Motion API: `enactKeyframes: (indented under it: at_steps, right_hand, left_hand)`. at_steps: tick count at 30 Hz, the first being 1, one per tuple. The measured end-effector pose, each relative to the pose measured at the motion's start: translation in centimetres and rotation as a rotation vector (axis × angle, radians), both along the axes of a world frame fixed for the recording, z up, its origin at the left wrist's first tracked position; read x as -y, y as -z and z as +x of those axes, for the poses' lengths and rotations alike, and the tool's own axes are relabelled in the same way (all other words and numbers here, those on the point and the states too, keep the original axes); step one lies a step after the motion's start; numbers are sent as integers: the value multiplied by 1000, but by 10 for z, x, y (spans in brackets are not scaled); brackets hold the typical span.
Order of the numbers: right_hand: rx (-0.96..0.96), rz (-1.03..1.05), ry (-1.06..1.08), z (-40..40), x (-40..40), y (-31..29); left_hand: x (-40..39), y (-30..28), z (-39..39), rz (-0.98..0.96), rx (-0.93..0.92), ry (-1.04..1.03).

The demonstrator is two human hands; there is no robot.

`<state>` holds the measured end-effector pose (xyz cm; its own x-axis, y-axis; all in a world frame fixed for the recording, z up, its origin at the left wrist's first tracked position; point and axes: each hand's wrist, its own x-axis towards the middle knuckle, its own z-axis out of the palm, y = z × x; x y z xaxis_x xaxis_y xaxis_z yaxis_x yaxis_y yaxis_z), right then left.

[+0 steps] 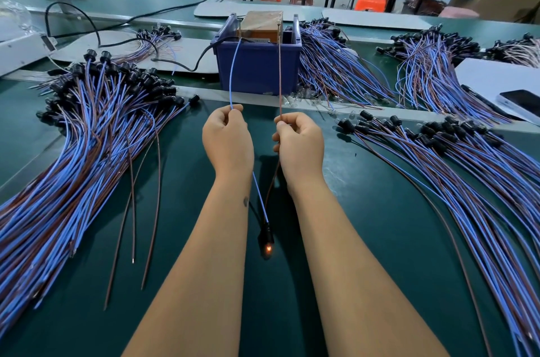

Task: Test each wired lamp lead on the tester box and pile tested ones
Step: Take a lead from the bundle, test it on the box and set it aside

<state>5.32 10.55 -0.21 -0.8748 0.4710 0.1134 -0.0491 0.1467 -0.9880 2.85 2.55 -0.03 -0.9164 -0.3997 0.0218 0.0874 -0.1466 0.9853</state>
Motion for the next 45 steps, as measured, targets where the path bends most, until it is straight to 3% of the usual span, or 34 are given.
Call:
enactKeyframes:
  at_steps: [15, 23, 28, 34, 38, 41, 45]
  right_hand:
    - [-10, 54, -34, 2, 1, 0]
    - [-3, 136, -176, 3, 3, 0]
    - [-77, -157, -301, 5, -7, -4]
    - [-97, 138, -492, 7, -7, -2]
    - [-148, -68, -548, 8, -11, -5]
    - [-183, -186, -438, 8, -14, -7]
    - [-170, -408, -236, 3, -25, -7]
  left_hand:
    - [2, 2, 0, -10, -3, -2]
    - [-1, -5, 3, 86, 9, 325]
    - [10, -6, -2, 188, 11, 345]
    - [17, -4, -6, 371, 10, 307]
    - [16, -3, -6, 392, 19, 312]
    - [17, -4, -4, 336, -1, 377]
    - [26, -3, 3, 145, -107, 781]
